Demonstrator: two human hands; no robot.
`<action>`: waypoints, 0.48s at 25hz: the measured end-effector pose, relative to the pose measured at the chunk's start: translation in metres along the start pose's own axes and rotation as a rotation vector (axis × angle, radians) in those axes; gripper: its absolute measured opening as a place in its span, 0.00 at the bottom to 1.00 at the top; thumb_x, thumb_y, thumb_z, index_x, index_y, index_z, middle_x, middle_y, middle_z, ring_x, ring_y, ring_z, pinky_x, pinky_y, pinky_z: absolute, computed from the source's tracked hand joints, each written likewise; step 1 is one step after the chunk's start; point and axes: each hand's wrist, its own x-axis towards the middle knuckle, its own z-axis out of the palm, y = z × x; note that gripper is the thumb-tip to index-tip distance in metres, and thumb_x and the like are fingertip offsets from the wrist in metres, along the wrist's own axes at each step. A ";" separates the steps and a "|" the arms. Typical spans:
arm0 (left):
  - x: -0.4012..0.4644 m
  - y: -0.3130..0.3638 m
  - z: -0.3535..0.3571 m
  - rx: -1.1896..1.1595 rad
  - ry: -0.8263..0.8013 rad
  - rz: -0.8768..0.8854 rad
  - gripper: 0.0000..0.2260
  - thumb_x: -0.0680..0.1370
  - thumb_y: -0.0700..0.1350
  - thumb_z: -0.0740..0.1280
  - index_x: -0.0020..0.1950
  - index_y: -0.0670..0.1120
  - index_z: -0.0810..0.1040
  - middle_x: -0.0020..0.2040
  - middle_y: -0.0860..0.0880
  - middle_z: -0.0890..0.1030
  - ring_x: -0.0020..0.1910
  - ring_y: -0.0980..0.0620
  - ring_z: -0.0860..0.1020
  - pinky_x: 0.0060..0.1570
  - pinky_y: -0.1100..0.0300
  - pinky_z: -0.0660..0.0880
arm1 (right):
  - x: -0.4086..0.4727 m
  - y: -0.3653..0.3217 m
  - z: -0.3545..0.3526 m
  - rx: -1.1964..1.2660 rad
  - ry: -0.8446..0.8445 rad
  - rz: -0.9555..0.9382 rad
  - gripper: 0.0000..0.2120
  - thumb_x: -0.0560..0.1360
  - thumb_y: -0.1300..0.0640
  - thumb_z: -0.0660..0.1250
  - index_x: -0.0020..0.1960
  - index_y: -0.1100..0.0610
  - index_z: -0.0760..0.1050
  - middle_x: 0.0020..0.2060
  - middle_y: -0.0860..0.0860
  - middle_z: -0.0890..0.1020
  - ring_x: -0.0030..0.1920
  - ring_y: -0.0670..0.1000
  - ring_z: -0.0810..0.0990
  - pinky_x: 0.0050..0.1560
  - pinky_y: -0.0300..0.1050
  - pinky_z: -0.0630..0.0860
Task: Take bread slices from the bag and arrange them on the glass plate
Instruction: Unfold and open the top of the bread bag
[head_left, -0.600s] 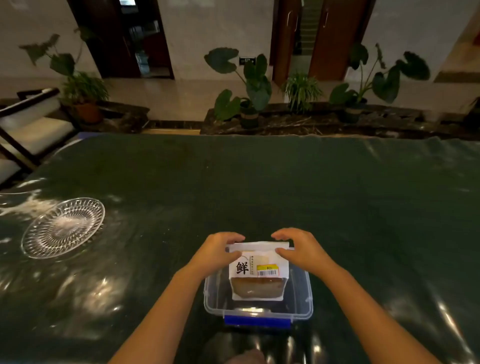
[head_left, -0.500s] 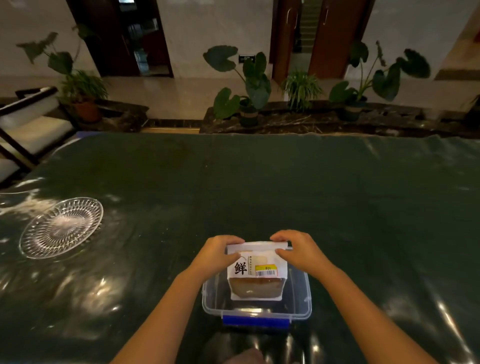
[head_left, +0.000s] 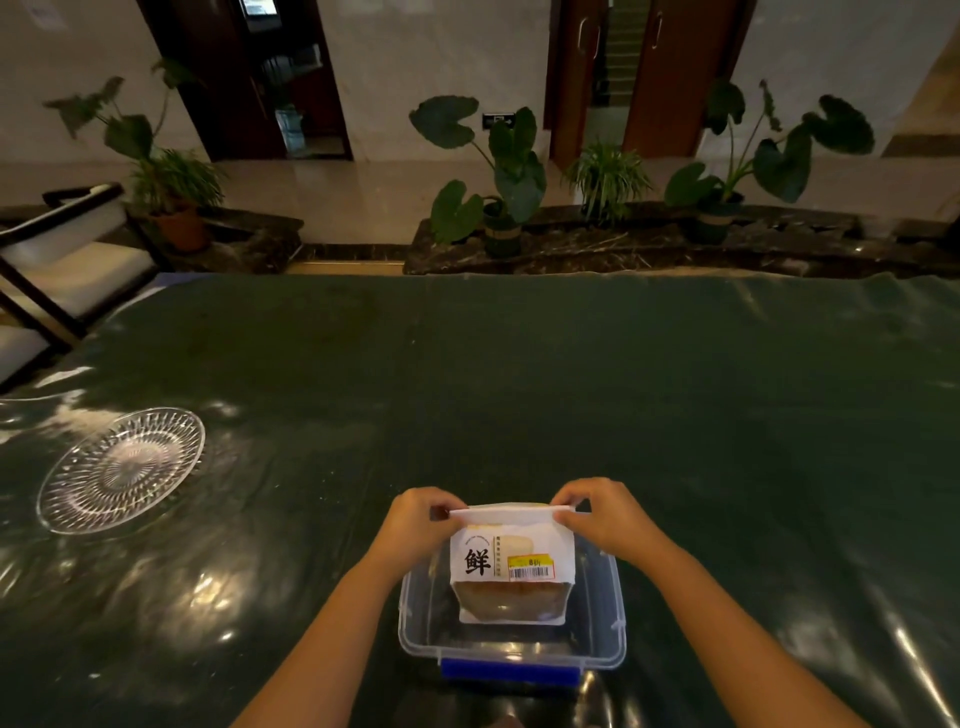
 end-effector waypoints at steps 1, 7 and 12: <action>0.000 0.000 -0.002 -0.006 -0.008 0.002 0.07 0.73 0.41 0.70 0.41 0.55 0.80 0.43 0.57 0.80 0.44 0.60 0.78 0.37 0.69 0.73 | 0.001 0.001 -0.001 -0.007 -0.004 0.003 0.03 0.72 0.57 0.68 0.44 0.52 0.81 0.43 0.47 0.80 0.46 0.44 0.78 0.42 0.35 0.74; 0.000 -0.003 -0.013 0.006 -0.107 0.044 0.06 0.73 0.42 0.70 0.41 0.54 0.79 0.43 0.54 0.82 0.44 0.58 0.80 0.42 0.65 0.77 | 0.003 0.000 -0.011 -0.239 -0.085 -0.117 0.01 0.71 0.52 0.69 0.42 0.49 0.78 0.42 0.43 0.78 0.46 0.45 0.77 0.47 0.37 0.74; 0.001 -0.006 -0.022 0.066 -0.084 0.054 0.07 0.71 0.43 0.72 0.39 0.56 0.79 0.39 0.53 0.83 0.39 0.58 0.81 0.39 0.65 0.77 | 0.004 -0.005 -0.026 -0.624 -0.147 -0.346 0.08 0.70 0.46 0.67 0.45 0.48 0.76 0.45 0.46 0.80 0.48 0.45 0.74 0.53 0.39 0.67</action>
